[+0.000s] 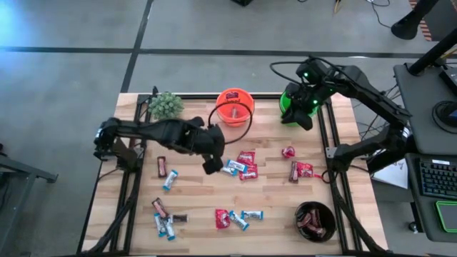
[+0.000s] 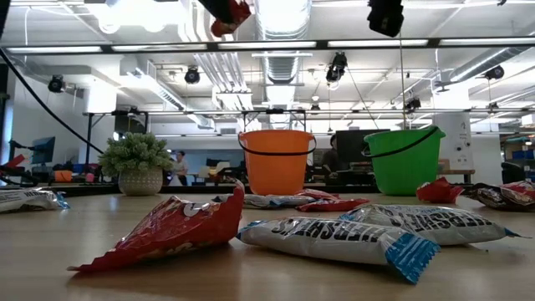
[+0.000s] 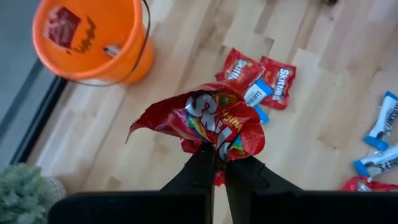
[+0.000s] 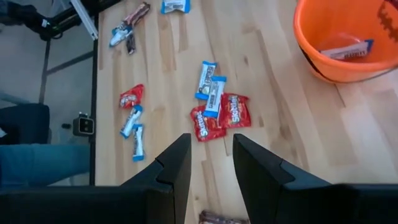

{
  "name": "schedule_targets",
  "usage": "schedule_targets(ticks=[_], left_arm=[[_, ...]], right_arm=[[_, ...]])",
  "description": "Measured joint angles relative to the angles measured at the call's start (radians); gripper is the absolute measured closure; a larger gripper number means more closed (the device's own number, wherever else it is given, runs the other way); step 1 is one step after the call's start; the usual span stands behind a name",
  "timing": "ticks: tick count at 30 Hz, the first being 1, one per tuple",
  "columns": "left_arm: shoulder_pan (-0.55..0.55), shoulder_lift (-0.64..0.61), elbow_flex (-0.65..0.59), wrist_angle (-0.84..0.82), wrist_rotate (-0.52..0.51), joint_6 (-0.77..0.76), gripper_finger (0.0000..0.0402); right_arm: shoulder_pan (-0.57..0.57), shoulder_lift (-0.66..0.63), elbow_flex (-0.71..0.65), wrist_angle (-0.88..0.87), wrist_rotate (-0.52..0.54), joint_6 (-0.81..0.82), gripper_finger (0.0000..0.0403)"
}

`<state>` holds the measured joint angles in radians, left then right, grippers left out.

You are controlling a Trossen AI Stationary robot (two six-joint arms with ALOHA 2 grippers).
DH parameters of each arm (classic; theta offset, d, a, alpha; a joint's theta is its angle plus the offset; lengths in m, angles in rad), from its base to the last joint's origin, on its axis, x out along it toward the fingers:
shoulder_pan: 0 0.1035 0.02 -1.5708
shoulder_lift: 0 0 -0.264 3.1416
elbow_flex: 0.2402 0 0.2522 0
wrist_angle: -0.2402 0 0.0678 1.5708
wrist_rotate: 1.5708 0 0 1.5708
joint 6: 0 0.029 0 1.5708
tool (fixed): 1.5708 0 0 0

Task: Organize candy in baskets
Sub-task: Put the red candy into the green bucket

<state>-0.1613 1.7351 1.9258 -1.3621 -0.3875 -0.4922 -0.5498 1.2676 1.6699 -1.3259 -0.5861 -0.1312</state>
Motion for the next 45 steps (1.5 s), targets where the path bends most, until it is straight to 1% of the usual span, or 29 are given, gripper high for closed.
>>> schedule_targets(ticks=[3, 7, 10, 15, 20, 25, 28, 33, 39, 45], left_arm=[[0.017, 0.000, 0.012, 0.000, 0.000, 0.062, 0.0401], [0.044, 0.000, 0.012, -0.013, 0.003, 0.151, 0.0401], [0.068, 0.000, 0.012, -0.017, 0.004, 0.226, 0.0401], [0.110, -0.002, 0.012, -0.016, 0.008, 0.342, 0.0401], [0.152, -0.020, 0.012, 0.002, 0.023, 0.444, 0.0401], [0.190, -0.049, 0.012, 0.100, 0.068, 0.533, 0.0401], [0.206, -0.066, 0.012, 0.153, 0.082, 0.573, 0.0401], [0.217, -0.080, 0.012, 0.182, 0.084, 0.617, 0.0401], [0.223, -0.081, 0.012, 0.216, 0.100, 0.657, 0.0401], [0.230, -0.080, 0.012, 0.217, 0.111, 0.667, 0.0401]], right_arm=[[0.016, 0.012, 0.000, 0.017, 0.002, 0.009, 0.0294], [0.041, 0.033, 0.000, 0.081, 0.001, 0.108, 0.0294], [0.074, 0.044, 0.000, 0.191, 0.003, 0.199, 0.0294], [0.133, 0.051, 0.000, 0.422, 0.001, 0.357, 0.0294], [0.172, 0.054, 0.000, 0.546, 0.002, 0.429, 0.0294], [0.190, 0.078, 0.000, 0.660, 0.015, 0.516, 0.0294], [0.193, 0.107, 0.000, 0.696, 0.052, 0.547, 0.0294], [0.197, 0.156, 0.000, 0.704, 0.089, 0.567, 0.0294], [0.217, 0.212, 0.000, 0.768, 0.090, 0.591, 0.0294], [0.235, 0.240, 0.000, 0.779, 0.089, 0.595, 0.0294]])
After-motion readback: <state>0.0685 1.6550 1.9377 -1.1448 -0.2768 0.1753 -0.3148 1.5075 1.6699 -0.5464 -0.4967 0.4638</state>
